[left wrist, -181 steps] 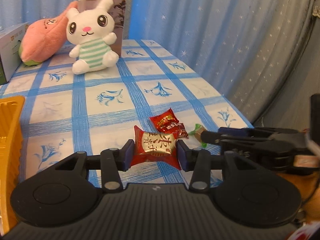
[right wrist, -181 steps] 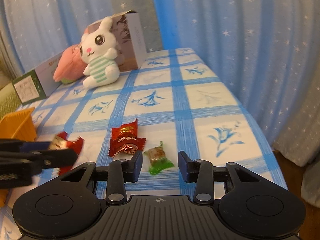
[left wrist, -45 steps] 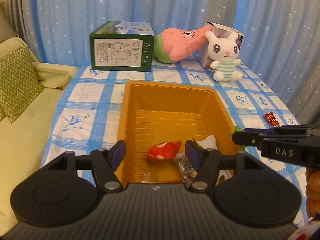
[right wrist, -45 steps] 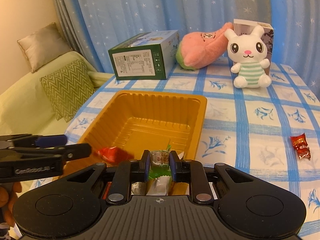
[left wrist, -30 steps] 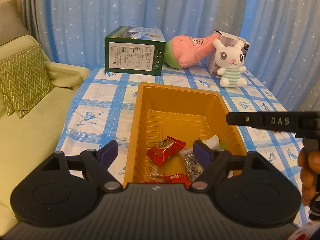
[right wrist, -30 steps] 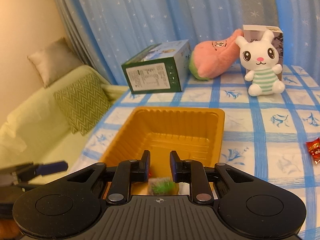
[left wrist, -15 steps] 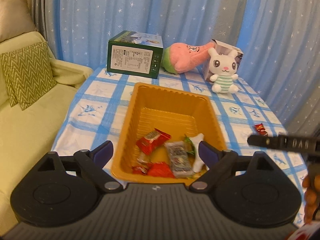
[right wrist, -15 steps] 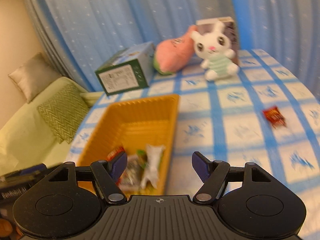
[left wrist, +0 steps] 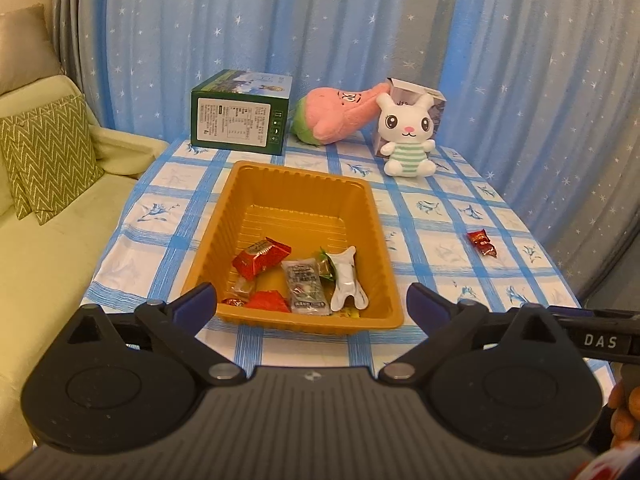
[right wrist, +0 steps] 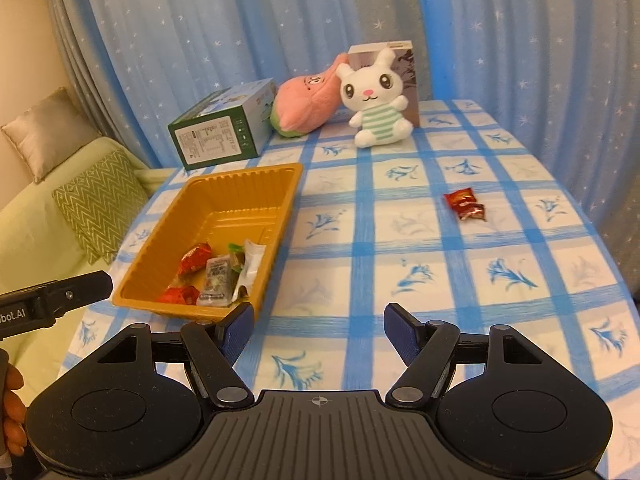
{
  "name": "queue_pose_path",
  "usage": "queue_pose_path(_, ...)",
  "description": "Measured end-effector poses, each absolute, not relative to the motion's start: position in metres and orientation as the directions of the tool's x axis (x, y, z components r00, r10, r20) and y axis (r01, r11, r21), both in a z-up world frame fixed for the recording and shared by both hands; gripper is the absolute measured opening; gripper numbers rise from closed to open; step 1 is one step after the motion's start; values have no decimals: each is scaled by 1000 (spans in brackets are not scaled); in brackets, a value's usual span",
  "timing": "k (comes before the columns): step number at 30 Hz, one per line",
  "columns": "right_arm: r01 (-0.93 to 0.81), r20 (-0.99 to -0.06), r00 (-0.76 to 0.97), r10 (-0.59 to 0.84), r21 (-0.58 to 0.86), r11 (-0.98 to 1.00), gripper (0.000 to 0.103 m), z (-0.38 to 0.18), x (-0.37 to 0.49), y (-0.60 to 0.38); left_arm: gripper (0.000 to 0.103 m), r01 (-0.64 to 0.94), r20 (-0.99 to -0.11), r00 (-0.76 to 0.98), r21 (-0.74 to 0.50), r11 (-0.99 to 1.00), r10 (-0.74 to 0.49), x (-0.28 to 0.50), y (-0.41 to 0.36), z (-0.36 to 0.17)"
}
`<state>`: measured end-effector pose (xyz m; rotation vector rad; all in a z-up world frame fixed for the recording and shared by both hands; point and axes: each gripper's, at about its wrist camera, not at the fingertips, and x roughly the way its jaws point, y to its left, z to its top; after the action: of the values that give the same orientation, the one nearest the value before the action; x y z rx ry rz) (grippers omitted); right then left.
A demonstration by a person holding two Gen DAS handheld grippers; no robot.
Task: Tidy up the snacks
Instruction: 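Move both tools away from the tray toward the red-wrapped candies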
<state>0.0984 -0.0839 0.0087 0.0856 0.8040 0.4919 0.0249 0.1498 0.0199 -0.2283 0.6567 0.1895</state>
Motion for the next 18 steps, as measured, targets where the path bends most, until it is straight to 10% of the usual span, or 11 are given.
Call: queue_pose_path(18,-305,-656,637,404,268,914,71,20,88,-142,103,-187,-595,802,-172,967,50,22,105,25)
